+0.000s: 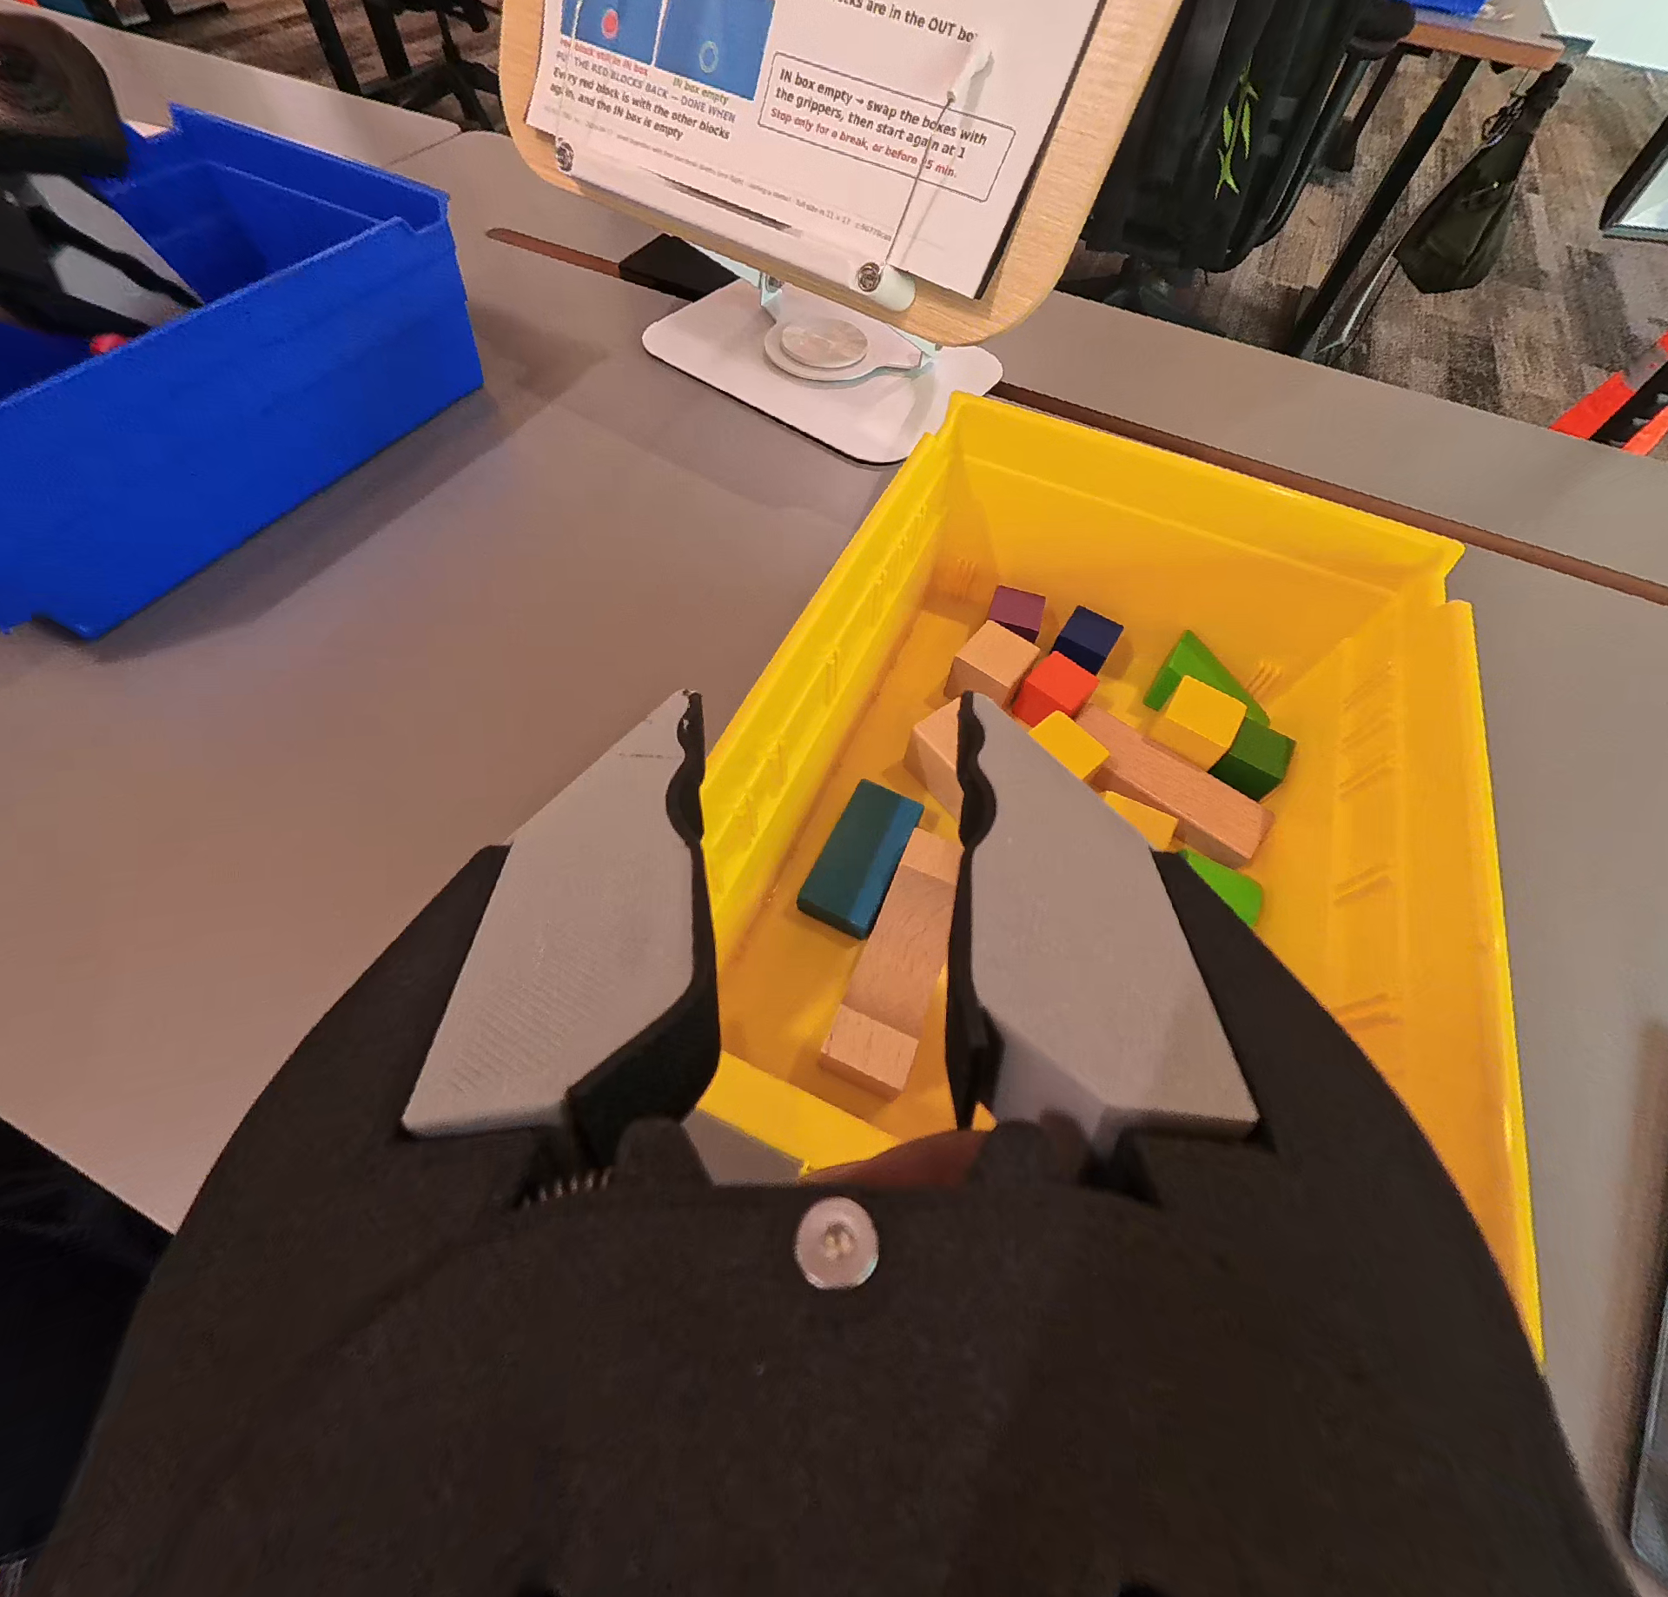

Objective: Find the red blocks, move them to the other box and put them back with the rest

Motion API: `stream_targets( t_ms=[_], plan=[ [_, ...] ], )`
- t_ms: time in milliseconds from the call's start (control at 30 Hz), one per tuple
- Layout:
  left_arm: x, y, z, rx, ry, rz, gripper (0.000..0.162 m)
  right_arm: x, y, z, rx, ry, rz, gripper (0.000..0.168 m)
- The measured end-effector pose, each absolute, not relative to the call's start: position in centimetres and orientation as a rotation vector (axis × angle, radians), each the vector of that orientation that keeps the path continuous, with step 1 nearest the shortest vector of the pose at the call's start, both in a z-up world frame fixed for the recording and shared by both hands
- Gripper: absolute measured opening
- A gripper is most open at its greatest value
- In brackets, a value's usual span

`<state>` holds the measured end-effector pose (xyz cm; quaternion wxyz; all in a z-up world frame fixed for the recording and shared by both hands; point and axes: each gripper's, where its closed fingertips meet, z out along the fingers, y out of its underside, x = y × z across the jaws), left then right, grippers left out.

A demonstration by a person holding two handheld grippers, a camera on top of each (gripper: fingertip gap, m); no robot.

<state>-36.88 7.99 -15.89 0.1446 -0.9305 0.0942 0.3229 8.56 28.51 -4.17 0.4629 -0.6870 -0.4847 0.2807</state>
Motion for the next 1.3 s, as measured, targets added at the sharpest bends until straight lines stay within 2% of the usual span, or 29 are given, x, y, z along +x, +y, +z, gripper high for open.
stream_targets(
  t_ms=[233,467,667,800,1067,1300],
  plan=[
    [-36.0,7.4,-14.0,-2.652,0.282,0.840,0.000,8.3,28.1,-4.2,-1.680,-1.208,0.689,0.054],
    [-36.3,6.4,-16.1,-2.782,0.006,0.618,0.050,8.1,27.9,-4.4,-1.676,-1.226,0.674,0.054],
    [-37.3,4.7,-17.1,-2.859,-0.179,0.593,0.060,8.2,28.2,-4.5,-1.682,-1.220,0.677,0.054],
    [-36.8,4.0,-17.3,-2.893,-0.168,0.584,0.060,8.0,28.0,-4.6,-1.682,-1.230,0.675,0.054],
    [-35.5,4.1,-16.0,-2.849,-0.272,0.336,0.035,8.0,27.7,-4.4,-1.672,-1.236,0.676,0.054],
    [-35.3,4.5,-17.2,-2.825,-0.376,0.206,0.036,8.1,27.7,-4.3,-1.670,-1.231,0.679,0.054]
  ],
)
